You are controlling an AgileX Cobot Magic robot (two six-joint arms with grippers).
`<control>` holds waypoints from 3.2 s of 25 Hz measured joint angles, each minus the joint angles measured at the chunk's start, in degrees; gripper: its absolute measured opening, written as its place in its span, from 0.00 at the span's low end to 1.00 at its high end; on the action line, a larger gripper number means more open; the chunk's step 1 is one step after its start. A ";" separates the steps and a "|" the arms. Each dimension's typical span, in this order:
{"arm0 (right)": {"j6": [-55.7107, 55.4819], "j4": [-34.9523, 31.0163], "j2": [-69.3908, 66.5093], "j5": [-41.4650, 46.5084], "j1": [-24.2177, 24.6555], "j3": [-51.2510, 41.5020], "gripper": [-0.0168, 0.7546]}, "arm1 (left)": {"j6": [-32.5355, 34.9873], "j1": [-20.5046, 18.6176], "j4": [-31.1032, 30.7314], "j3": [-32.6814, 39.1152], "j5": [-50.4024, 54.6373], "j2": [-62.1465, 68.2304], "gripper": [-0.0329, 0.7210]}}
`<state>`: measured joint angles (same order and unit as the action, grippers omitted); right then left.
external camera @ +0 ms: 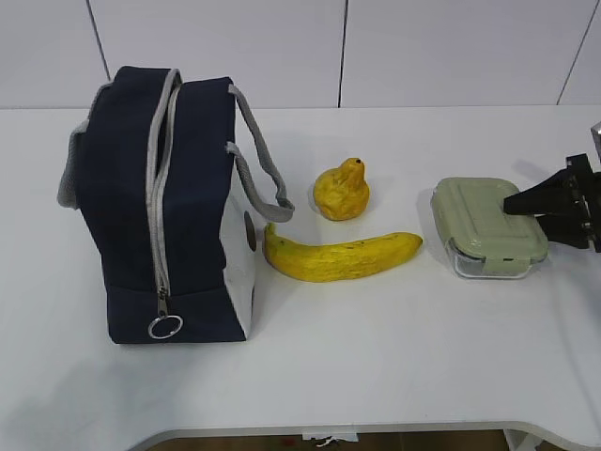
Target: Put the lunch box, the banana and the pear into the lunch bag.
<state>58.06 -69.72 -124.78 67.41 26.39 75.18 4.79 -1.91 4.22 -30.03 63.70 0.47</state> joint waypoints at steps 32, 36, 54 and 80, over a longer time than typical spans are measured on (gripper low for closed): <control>-23.32 5.85 21.01 -0.25 -4.90 -0.07 0.51 | 0.00 0.00 15.86 -9.73 -0.13 20.38 0.40; -24.01 3.90 22.71 -0.23 -8.42 -0.07 0.51 | 0.00 0.00 21.42 -14.39 -1.76 28.70 0.53; -25.43 -4.03 23.56 0.46 -25.53 10.47 0.51 | 8.45 0.00 36.60 -37.02 1.79 74.54 0.58; -26.28 -11.36 17.59 -16.70 -45.17 10.94 0.51 | 15.49 3.31 44.88 -52.73 5.44 102.02 0.35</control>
<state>31.79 -81.08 -107.19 50.71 -18.78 86.12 20.28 1.40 49.10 -82.77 69.14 102.50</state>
